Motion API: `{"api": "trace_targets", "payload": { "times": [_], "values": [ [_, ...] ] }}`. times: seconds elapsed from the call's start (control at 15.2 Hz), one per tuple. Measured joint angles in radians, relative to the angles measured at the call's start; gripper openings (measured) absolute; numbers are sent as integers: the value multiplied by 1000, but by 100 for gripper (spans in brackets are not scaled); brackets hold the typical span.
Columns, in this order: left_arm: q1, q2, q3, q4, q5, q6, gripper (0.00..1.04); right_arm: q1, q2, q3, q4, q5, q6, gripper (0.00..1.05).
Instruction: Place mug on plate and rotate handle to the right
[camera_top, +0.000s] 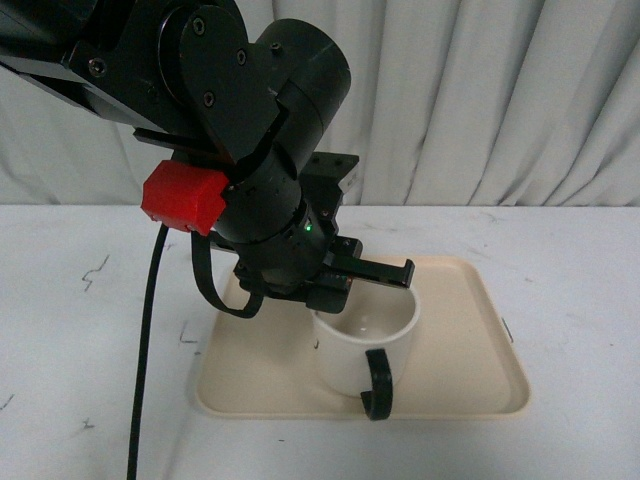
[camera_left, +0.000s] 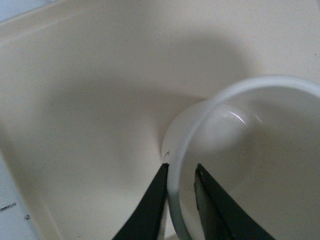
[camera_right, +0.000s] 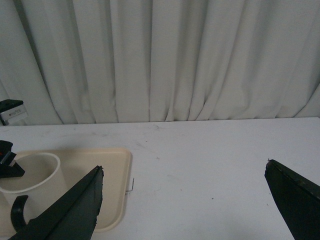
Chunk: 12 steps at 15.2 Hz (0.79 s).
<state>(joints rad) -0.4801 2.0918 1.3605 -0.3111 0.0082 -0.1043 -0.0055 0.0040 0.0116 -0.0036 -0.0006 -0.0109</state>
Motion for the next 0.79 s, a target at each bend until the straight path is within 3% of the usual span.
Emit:
{"api": "trace_targets", "payload": {
  "times": [0.2, 0.26, 0.46, 0.52, 0.59, 0.66, 0.79],
  "values": [
    [13, -60, -44, 20, 20, 1, 51, 0, 0, 0, 0, 0, 0, 98],
    [30, -138, -83, 63, 28, 8, 67, 0, 0, 0, 0, 0, 0, 98],
    [81, -300, -152, 150, -7, 8, 98, 0, 0, 0, 0, 0, 0, 98],
    [85, -300, -160, 197, -28, 15, 98, 0, 0, 0, 0, 0, 0, 98],
    [73, -295, -296, 566, -185, 46, 87, 0, 0, 0, 0, -1, 0, 98],
    [77, -308, -452, 811, -289, 67, 77, 0, 0, 0, -1, 1, 0, 98],
    [185, -479, -786, 1296, -318, 86, 47, 0, 0, 0, 0, 1, 0, 98]
  ]
}}
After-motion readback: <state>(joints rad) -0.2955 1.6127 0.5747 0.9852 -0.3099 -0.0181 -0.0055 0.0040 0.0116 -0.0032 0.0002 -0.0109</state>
